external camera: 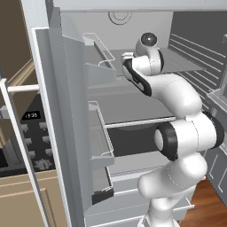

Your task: There is a bowl on the dining counter. Grab a lemon wedge from the fridge and place it in the bowl. Then get the liquor bottle and glass cup from the cabinet and place them next to the bowl.

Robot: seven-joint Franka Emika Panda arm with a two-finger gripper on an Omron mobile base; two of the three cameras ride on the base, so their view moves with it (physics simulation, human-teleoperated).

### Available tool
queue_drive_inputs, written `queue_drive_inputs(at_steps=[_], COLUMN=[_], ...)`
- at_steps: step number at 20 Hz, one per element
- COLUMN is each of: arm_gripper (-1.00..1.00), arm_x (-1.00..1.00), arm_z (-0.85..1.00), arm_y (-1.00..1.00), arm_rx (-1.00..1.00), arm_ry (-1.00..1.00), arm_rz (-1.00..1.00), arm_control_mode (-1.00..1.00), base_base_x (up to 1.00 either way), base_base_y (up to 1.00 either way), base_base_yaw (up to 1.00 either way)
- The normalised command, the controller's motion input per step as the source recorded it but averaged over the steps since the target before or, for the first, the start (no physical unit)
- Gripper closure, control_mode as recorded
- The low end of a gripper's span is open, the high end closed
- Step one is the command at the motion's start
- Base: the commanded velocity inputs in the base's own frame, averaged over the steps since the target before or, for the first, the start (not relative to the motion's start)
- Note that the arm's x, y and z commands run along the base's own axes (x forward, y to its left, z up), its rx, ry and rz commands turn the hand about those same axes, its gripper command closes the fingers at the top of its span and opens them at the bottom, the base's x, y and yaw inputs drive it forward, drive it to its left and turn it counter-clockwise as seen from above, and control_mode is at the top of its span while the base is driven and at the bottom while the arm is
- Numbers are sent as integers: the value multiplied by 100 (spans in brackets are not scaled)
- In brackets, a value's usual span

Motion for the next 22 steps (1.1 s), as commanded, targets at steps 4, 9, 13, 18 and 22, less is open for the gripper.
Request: queue_drive_inputs(at_steps=[4,9,13,18,22], arm_gripper=[-100,100,100,100,100], arm_x=[16,5,0,0,0], arm_z=[-6,-9,-7,-2,0], arm_y=[0,0,-3,-1,0], arm_rx=[0,0,0,0,0], arm_ry=[0,0,0,0,2], arm_rz=[0,0,0,0,-2], arm_control_mode=[-100,-100,-100,-100,-100], base_base_x=[0,0,0,0,0], base_base_y=[0,0,0,0,0], base_base_yaw=[0,0,0,0,0])
